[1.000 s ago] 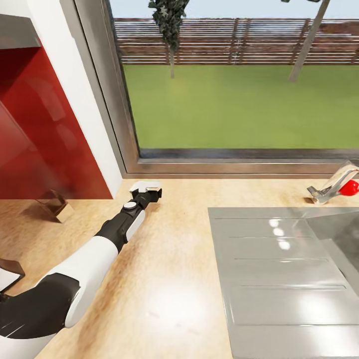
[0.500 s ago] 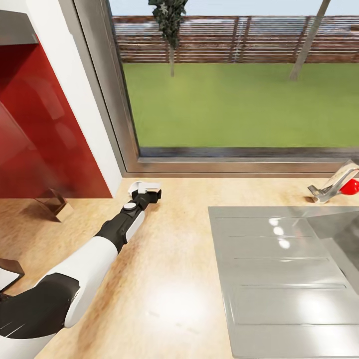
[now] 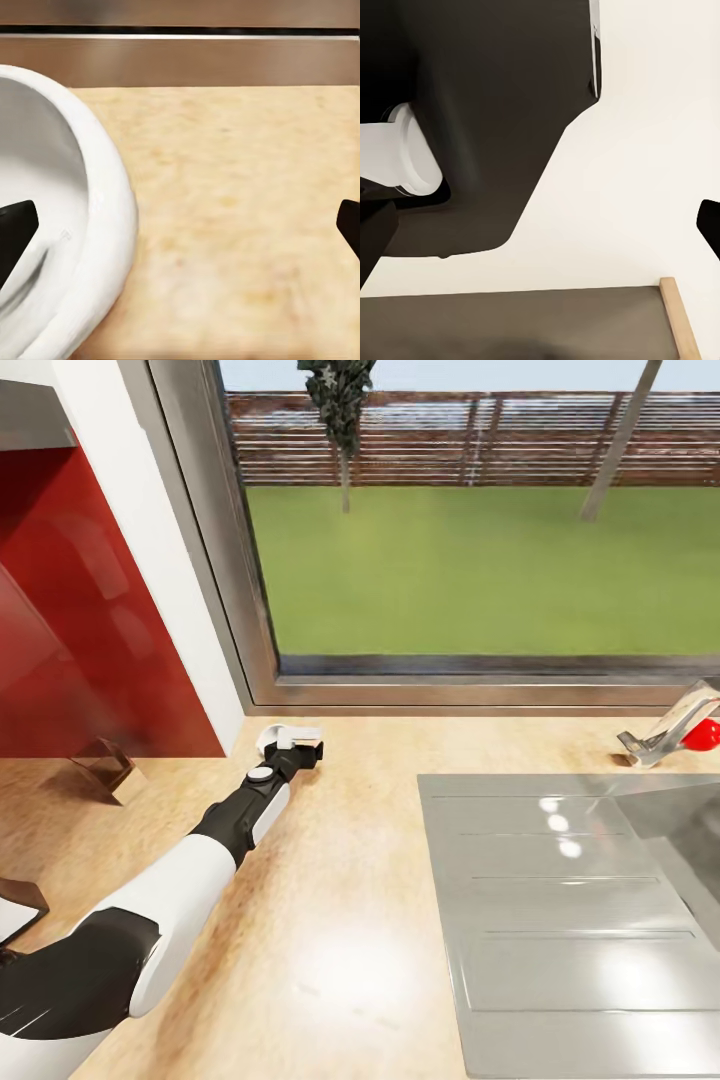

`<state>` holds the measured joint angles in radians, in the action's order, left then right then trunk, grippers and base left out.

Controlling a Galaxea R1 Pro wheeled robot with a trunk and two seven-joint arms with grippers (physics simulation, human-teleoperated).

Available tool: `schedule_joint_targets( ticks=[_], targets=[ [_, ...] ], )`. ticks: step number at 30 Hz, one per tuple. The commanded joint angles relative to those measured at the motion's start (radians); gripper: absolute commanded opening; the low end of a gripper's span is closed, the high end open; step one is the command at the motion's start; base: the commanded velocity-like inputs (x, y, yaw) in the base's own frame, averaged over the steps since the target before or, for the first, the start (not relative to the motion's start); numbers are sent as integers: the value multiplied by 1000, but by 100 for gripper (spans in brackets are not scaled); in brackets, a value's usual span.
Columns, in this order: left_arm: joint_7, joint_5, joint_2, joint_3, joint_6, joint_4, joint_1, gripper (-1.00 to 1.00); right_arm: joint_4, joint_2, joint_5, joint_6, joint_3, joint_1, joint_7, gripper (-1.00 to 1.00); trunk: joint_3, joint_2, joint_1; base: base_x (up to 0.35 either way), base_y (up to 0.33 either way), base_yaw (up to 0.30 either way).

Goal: Set up a coffee station on the kitchen countertop: keep the coffee maker on the countertop, move the bottle of coffee from the kitchen shelf to the counter next to the coffee maker, place a paper coffee filter on top of the coffee maker, put the saucer next to the coffee maker with the coffee cup on the saucer, and place the electric kettle next to the coffee maker.

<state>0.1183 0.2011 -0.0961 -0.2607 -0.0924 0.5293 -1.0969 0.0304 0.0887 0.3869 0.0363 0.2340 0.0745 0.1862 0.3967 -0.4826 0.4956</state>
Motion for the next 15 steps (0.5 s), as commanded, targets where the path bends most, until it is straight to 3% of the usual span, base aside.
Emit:
schedule_joint_targets(
  ticks=[1,15],
  targets=[
    [9,11,1,-8,-7,2,-1,-100,-1,0,10,4,8,1,4,100,1,-1,0,0,0,0],
    [9,9,0,-11,-10,3,-2,-100,-1,0,10,4,8,1,4,100,1,-1,0,0,0,0]
  ],
)
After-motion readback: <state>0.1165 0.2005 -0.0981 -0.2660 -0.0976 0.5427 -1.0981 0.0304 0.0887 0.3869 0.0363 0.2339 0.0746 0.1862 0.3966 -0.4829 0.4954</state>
